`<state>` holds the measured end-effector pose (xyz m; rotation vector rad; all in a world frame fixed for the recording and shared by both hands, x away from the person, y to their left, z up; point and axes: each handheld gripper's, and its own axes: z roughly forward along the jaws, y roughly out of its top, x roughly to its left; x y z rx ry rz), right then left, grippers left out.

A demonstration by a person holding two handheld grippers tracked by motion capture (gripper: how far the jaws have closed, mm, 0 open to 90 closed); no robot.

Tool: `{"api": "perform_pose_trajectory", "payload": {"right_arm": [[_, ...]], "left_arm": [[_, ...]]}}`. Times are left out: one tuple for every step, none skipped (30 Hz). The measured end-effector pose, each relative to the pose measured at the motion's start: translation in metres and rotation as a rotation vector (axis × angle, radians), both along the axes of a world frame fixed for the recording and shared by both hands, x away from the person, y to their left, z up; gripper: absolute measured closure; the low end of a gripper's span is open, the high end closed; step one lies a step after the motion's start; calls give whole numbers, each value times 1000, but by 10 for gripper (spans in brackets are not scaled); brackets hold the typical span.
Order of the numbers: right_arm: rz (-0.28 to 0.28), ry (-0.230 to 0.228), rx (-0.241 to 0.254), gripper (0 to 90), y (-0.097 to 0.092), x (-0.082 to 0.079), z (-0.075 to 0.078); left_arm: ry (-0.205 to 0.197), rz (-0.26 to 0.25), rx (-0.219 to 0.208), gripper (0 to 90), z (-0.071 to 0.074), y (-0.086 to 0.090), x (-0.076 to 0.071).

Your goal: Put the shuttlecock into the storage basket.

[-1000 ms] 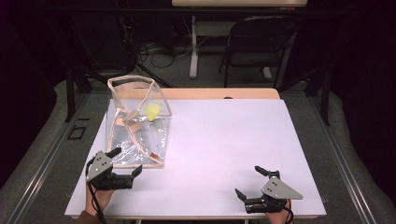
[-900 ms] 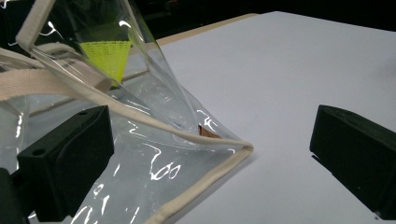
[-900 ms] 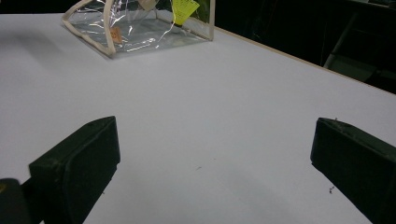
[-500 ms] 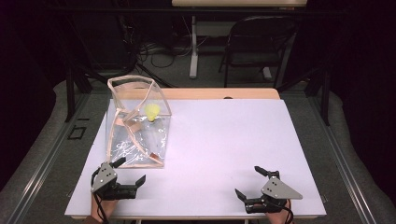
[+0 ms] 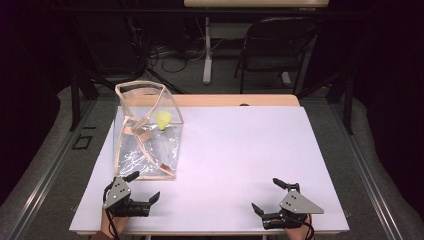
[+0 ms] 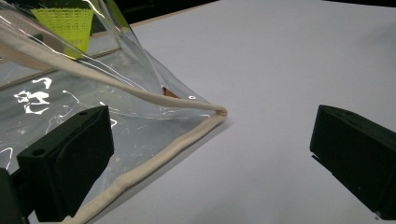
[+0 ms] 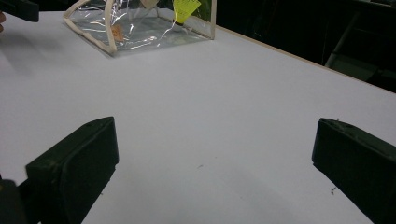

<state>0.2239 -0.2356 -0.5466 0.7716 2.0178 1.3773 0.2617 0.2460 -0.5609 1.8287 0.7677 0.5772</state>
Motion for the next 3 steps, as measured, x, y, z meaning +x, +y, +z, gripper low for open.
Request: {"api": "perform_pose_trajectory", "payload": {"right_arm": [[0,2,0,0,0,0,0],[1,2,0,0,0,1,-1],[1,2,1,0,0,1,-1]], "left_arm": [[-2,1,4,0,0,0,0],[-3,0,3,0,1,0,0],[-4,0,2,0,1,-1,0]]}}
